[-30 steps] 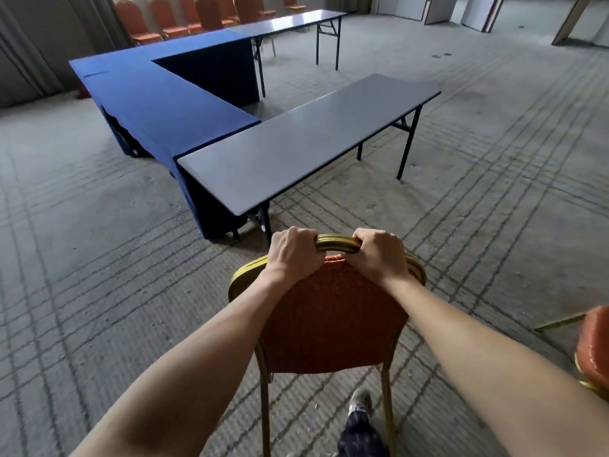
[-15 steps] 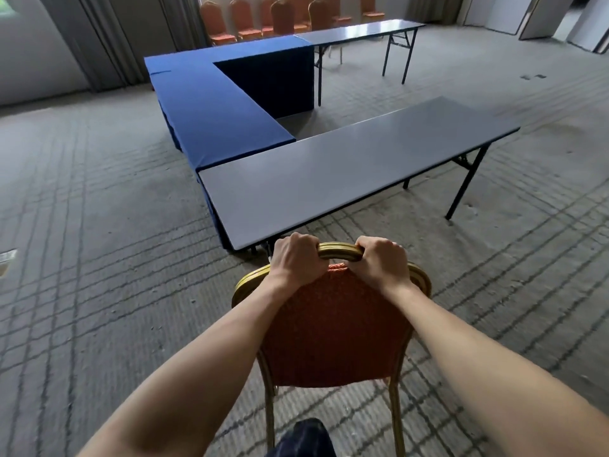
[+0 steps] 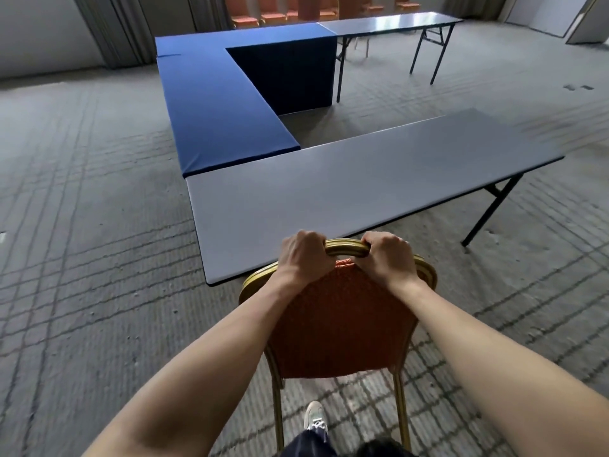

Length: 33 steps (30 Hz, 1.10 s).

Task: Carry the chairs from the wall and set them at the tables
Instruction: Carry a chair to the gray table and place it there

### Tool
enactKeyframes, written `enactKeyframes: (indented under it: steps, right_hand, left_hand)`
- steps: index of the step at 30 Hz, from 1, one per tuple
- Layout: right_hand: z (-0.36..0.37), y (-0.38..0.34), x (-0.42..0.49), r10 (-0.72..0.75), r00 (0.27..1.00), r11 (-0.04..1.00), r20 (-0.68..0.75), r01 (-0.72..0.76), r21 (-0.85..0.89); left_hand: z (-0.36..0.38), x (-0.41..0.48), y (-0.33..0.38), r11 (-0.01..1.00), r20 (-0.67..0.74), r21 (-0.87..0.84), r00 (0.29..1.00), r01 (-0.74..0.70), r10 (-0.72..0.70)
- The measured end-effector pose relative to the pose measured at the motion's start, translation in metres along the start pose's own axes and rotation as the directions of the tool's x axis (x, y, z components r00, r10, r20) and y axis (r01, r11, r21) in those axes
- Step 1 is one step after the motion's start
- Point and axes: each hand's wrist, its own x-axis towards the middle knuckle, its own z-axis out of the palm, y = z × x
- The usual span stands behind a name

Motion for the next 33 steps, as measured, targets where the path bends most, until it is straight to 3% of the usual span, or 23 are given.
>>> enactKeyframes:
  steps: [8, 20, 25, 33]
  right_hand:
    - [0.02, 0.042, 0.092, -0.121, 0.991, 0.993, 0.06, 0.12, 0.009]
    - [0.064, 0.089, 0.222, -0.296, 0.954, 0.937, 0.053, 0.279, 0.209]
    - [0.089, 0.107, 0.21, -0.352, 0.931, 0.913, 0.092, 0.32, 0.254]
    - [0.098, 0.137, 0.188, -0.358, 0.912, 0.929, 0.202, 0.327, 0.17]
  left_hand:
    - [0.013, 0.079, 0.011, 0.993, -0.024, 0.013, 0.993, 0.114, -0.114]
    - [0.036, 0.19, 0.012, 0.966, -0.146, 0.01, 0.956, 0.26, -0.256]
    - [0.069, 0.175, 0.013, 0.943, -0.127, 0.005, 0.935, 0.333, -0.33]
    - [0.102, 0.162, 0.035, 0.939, -0.015, -0.052, 0.94, 0.34, -0.341]
